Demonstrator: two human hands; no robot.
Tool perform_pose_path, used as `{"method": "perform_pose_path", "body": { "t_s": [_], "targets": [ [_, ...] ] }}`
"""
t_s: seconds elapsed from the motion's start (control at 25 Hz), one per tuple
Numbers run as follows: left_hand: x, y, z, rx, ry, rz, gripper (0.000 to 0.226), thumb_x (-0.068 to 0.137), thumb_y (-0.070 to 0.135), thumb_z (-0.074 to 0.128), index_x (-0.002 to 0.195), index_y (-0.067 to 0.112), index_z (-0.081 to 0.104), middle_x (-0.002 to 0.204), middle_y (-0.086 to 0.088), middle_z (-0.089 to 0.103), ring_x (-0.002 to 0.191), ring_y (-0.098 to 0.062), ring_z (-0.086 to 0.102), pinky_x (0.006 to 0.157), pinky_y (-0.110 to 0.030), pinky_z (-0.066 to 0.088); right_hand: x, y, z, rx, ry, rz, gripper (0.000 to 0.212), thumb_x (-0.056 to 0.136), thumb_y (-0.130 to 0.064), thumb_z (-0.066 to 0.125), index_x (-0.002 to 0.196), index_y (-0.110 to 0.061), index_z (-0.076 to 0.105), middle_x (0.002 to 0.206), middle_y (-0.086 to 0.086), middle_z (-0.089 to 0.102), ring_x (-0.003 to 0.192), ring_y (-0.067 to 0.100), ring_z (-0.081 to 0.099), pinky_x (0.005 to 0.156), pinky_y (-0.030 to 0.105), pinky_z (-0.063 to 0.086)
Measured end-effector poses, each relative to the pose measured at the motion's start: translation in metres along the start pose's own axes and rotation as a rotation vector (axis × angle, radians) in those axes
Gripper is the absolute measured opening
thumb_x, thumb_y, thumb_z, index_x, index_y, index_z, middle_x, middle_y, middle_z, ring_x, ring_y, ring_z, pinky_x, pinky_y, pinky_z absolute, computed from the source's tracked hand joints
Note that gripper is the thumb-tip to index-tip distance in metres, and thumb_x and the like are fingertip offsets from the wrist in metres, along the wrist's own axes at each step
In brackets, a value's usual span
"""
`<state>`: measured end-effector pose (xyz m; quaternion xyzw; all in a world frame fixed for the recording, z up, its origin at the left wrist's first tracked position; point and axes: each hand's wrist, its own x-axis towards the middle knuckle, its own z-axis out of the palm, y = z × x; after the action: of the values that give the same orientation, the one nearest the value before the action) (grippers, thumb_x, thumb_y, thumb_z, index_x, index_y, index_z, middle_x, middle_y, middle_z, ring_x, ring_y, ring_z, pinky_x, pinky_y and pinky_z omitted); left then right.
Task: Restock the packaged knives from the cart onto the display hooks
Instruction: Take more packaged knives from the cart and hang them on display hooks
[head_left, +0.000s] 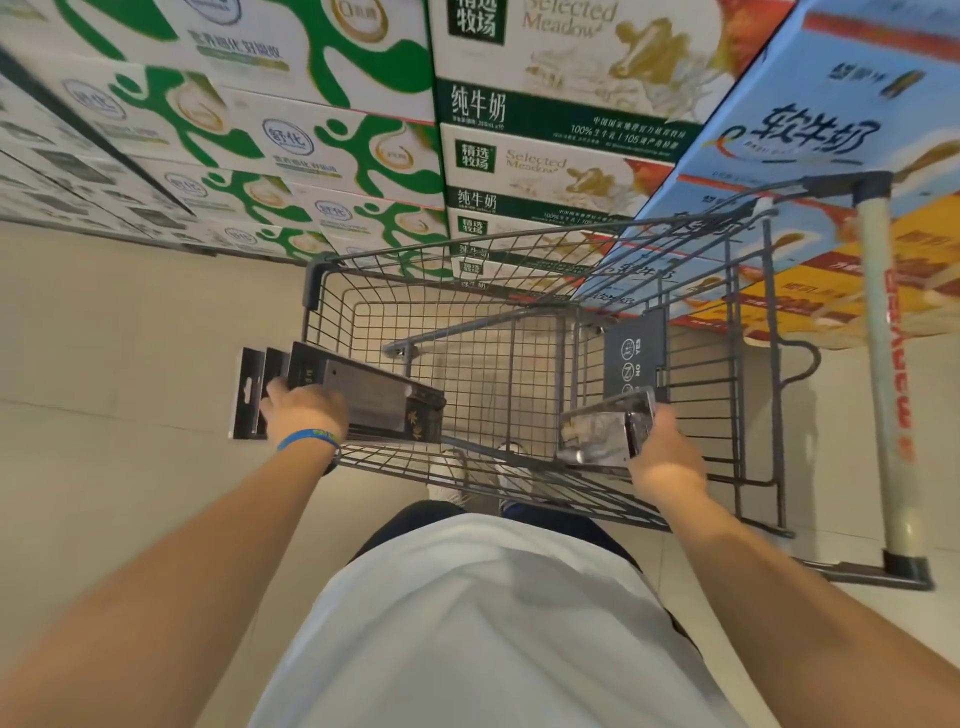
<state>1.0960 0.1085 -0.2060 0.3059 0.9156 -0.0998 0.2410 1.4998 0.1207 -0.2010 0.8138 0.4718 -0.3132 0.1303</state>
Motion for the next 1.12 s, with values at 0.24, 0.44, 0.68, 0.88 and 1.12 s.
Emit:
{"method": "perform_pose_path", "body": {
  "t_s": [0.24, 0.44, 0.68, 0.88, 1.12],
  "targets": [
    [0.008, -0.005, -0.003, -0.118, 0.141, -0.001, 0.056, 0.088, 0.038, 0.067, 0.129, 0.006, 0.047, 0.132, -0.022, 0.046, 0.124, -0.039, 0.044, 0.097, -0.052, 0.046, 0.002, -0.033, 0.012, 0.074, 0.1, -0.134, 0.023, 0.097, -0.025, 0.068, 0.12, -0.026, 0.066, 0.089, -0.002, 0.065, 0.079, 0.025, 0.061, 0.066, 0.033, 0.047],
    [0.024, -0.007, -0.012, 0.12, -0.04, 0.236, 0.047, 0.09, 0.044, 0.066, 0.124, 0.014, 0.05, 0.101, -0.014, 0.066, 0.092, -0.037, 0.062, 0.073, -0.042, 0.052, -0.001, -0.06, 0.022, 0.187, 0.053, -0.112, 0.018, 0.099, -0.034, 0.064, 0.108, -0.024, 0.077, 0.082, -0.003, 0.065, 0.076, 0.022, 0.06, 0.067, 0.029, 0.043],
    [-0.019, 0.016, 0.024, -0.206, -0.31, 0.351, 0.018, 0.097, 0.033, 0.058, 0.105, 0.02, 0.066, 0.096, -0.009, 0.069, 0.096, -0.033, 0.066, 0.081, -0.036, 0.05, -0.014, -0.061, 0.009, 0.108, 0.003, -0.146, 0.016, 0.103, -0.035, 0.059, 0.106, -0.03, 0.073, 0.077, -0.008, 0.064, 0.064, 0.013, 0.058, 0.055, 0.027, 0.041],
    [-0.019, 0.04, -0.011, -0.429, -0.257, 0.383, 0.004, 0.089, 0.034, 0.066, 0.09, 0.031, 0.067, 0.085, 0.004, 0.072, 0.074, -0.019, 0.068, 0.072, -0.031, 0.057, -0.047, -0.068, -0.012, 0.438, -0.192, -0.391, 0.01, 0.085, -0.034, 0.082, 0.086, -0.041, 0.075, 0.083, -0.012, 0.076, 0.079, 0.017, 0.07, 0.067, 0.026, 0.055],
    [-0.03, 0.041, -0.118, -1.038, -0.172, 0.68, 0.055, 0.07, 0.052, 0.082, 0.086, 0.0, 0.073, 0.072, -0.008, 0.068, 0.062, -0.011, 0.058, 0.059, -0.032, 0.049, -0.065, -0.172, -0.061, 0.783, -0.354, -0.768, 0.015, 0.075, -0.025, 0.089, 0.089, -0.029, 0.085, 0.115, -0.009, 0.076, 0.112, 0.009, 0.069, 0.095, 0.031, 0.053]
  ]
}}
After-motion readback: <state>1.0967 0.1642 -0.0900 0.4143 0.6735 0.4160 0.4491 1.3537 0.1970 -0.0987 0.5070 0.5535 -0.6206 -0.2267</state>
